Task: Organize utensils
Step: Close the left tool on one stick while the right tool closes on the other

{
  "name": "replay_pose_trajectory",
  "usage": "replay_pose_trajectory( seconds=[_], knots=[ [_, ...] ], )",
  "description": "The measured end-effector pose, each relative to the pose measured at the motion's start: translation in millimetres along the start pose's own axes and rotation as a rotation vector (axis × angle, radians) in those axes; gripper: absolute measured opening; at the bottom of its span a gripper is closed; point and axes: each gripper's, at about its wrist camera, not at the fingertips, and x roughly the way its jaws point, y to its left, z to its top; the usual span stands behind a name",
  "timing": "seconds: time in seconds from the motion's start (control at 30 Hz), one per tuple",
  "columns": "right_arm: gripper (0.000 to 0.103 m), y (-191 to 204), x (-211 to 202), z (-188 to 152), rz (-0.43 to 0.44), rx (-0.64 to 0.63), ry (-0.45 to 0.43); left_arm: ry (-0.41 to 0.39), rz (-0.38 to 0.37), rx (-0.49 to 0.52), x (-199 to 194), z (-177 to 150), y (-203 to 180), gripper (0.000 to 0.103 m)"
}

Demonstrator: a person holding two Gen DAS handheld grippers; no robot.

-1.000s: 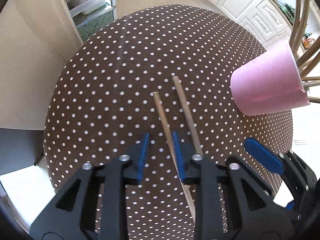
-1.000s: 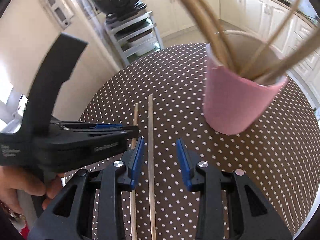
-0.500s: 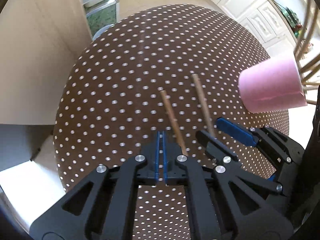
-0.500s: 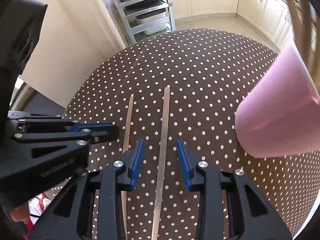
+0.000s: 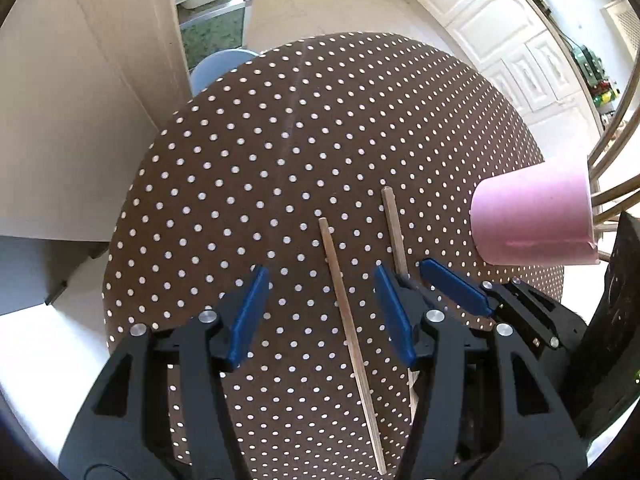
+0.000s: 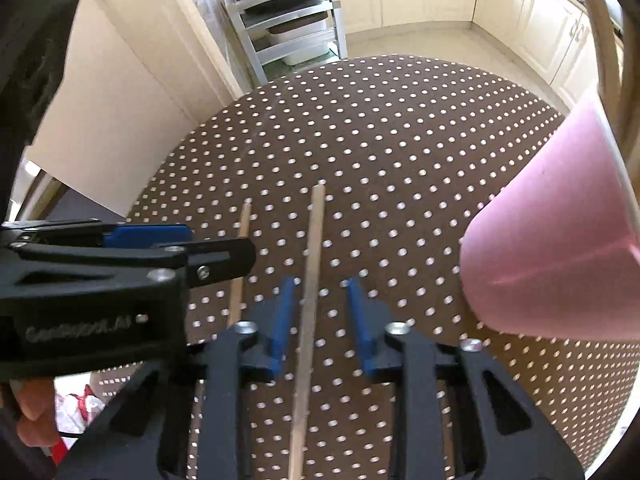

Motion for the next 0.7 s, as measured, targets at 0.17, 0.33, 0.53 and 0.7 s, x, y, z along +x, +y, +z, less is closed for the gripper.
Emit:
replay_pose_trajectory(
  seconds=[0.17,0.33,0.53,0.7],
  knots=[
    [0.006,-9.3,-1.1,-4.1,0.022,0.016,0.016,0.028,0.058,0.049,17.7,11.9,-25.2,0.038],
    [0.005,-12.8,-4.8,-9.2,0.044,0.047,0.022,0.017,0.174,0.132,24.4,11.4,-48.0,0.032],
    [0.005,-13.0,-6.6,-10.5,0.059,0.055,0.029,-0.008,0.232,0.175,23.2,-1.2,-53.8,0.019],
    [0.005,-10.6,-6.7,-13.0,0.089,0.072,0.038,-0.007,0.169,0.153,9.8,-14.0,-27.9,0.005]
  ],
)
